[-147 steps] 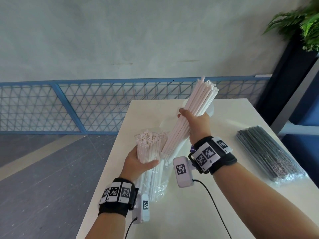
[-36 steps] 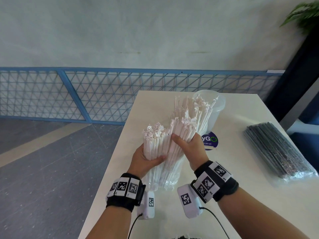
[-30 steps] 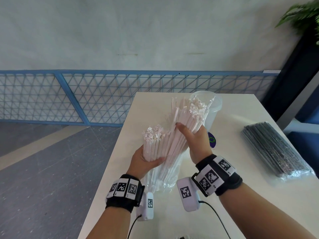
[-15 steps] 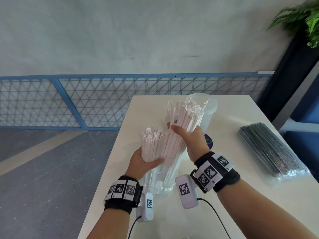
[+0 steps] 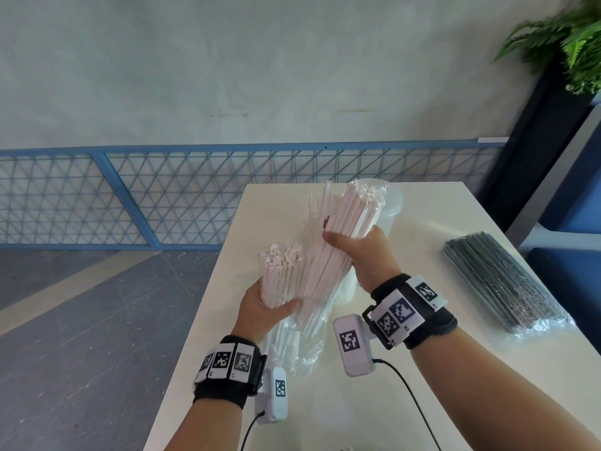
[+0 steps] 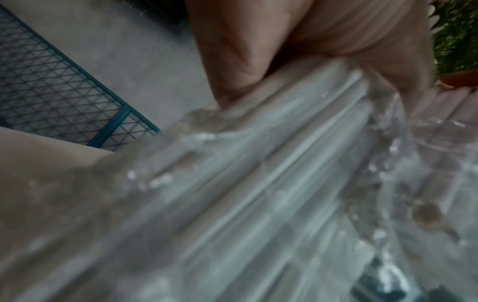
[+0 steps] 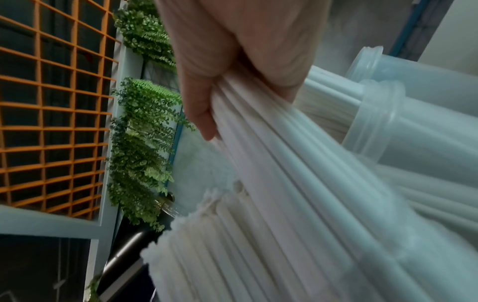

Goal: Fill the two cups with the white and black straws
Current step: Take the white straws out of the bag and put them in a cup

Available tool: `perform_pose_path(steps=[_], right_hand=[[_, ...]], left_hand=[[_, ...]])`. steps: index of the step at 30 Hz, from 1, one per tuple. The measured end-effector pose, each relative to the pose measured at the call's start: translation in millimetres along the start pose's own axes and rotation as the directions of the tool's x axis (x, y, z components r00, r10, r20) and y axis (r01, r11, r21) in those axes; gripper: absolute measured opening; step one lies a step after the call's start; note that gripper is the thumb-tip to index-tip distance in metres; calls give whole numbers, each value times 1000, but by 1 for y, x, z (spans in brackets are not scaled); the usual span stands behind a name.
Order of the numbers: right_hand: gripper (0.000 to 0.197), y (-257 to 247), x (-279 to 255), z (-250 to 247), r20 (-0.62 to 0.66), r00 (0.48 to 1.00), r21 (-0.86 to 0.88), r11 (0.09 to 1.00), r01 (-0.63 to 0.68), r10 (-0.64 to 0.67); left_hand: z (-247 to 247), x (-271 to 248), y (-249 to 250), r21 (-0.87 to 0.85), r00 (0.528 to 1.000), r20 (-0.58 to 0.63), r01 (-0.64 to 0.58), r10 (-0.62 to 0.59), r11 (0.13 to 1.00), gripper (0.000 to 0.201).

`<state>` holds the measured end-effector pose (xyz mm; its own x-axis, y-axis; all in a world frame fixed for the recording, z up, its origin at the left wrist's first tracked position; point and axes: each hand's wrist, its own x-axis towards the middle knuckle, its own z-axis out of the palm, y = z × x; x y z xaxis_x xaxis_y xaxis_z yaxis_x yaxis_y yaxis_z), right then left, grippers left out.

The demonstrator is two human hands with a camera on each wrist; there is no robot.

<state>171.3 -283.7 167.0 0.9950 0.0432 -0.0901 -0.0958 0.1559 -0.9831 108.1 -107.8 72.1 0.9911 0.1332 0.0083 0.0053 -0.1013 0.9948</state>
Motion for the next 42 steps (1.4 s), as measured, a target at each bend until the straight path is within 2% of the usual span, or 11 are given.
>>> perform_pose_path(steps=[8, 12, 14, 19, 22, 26, 27, 30, 34, 38, 42], right_hand=[[50, 32, -18, 7, 45, 998, -266, 964, -23, 36], [90, 33, -19, 14, -68, 995, -185, 979, -87, 76], [99, 28, -17, 15, -82, 995, -135, 988, -75, 64], [73, 21, -8, 11, -120, 993, -190, 981, -33, 11], [51, 13, -11, 12, -51, 999, -199, 980, -19, 9], [78, 10, -9, 19, -42, 999, -201, 979, 20, -29], [76, 8, -9, 20, -56, 997, -190, 981, 37, -49], [49, 1, -6, 15, -99, 989, -102, 990, 96, -106], [15, -10, -2, 5, -123, 980, 18, 986, 163, -160], [27, -17, 4, -1, -139, 977, 104, 978, 178, -163], [22, -29, 11, -6, -181, 969, 142, 971, 193, -166]], left_hand=[[8, 1, 12, -66, 1000, -25, -15, 13, 998, 39], [8, -2, 12, -88, 1000, 2, -4, 5, 996, 50], [8, -2, 12, -100, 1000, 2, 0, 0, 995, 52], [10, -1, 17, -105, 1000, -2, -7, 7, 994, 53], [10, 1, 22, -105, 1000, -8, -7, 6, 994, 56], [13, 3, 25, -134, 998, -57, -14, 6, 991, 52], [14, 3, 25, -139, 998, -63, -15, 6, 990, 54], [16, 3, 25, -119, 998, -64, -13, 5, 993, 52], [18, 3, 24, -96, 999, -48, 4, -9, 995, 64], [18, 4, 22, -110, 999, -42, 17, -22, 994, 63], [17, 4, 20, -112, 999, -34, -3, -1, 994, 56]])
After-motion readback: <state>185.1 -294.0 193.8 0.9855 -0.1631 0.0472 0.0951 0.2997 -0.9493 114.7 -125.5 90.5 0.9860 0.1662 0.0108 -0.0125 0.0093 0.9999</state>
